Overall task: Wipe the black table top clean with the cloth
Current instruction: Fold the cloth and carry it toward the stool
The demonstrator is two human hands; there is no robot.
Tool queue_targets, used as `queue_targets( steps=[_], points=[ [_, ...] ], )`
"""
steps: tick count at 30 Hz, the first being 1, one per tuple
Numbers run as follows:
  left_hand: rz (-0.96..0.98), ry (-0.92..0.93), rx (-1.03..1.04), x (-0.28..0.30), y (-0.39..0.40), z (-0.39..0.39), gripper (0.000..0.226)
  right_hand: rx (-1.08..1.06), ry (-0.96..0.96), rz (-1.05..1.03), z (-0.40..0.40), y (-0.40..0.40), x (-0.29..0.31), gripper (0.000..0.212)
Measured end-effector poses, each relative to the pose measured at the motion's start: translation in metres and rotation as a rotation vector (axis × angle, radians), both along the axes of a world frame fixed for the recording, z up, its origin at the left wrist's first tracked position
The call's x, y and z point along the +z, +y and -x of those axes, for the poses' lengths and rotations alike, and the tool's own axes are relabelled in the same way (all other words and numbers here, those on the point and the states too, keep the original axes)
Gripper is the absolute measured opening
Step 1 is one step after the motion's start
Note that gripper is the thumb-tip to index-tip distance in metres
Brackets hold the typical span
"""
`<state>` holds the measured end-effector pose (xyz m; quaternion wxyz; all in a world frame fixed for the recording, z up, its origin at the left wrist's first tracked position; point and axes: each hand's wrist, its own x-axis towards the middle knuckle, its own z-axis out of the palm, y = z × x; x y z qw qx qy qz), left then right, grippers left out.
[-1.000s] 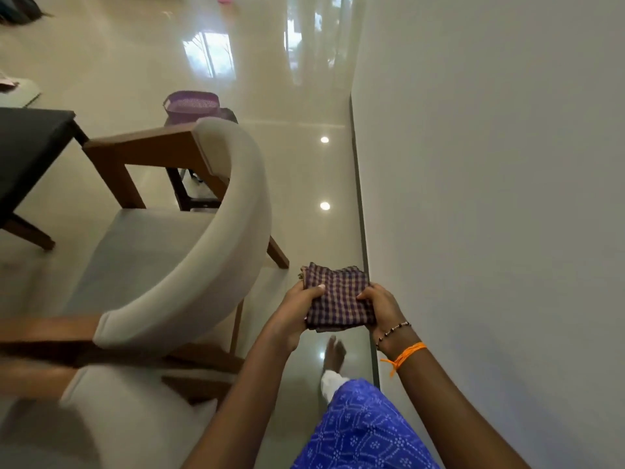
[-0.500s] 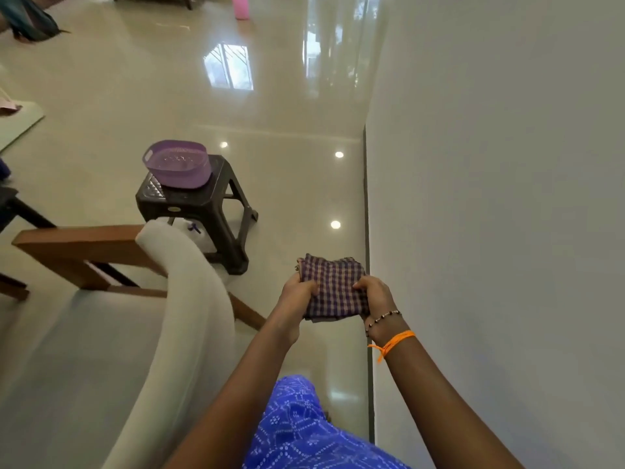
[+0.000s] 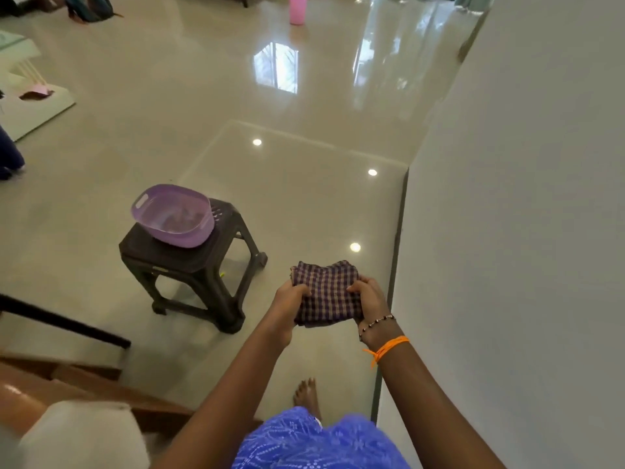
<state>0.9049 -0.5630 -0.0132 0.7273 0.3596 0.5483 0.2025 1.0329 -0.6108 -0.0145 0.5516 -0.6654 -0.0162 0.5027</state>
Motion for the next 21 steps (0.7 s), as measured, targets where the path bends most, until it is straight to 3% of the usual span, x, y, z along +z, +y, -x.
queue_targets(
  steps=[4, 11, 21],
  points=[
    [-0.005, -0.009, 0.038, 0.005, 0.078, -0.029, 0.032, 0.058, 0.039, -0.014, -0.034, 0.084, 0.003, 0.022],
    [0.023, 0.032, 0.169, -0.019, 0.235, -0.081, 0.043, 0.203, -0.003, 0.001, -0.089, 0.261, -0.013, 0.038],
    [0.134, 0.005, 0.454, -0.006, 0.458, -0.131, 0.016, 0.447, -0.026, 0.051, -0.132, 0.515, -0.007, 0.042]
  ],
)
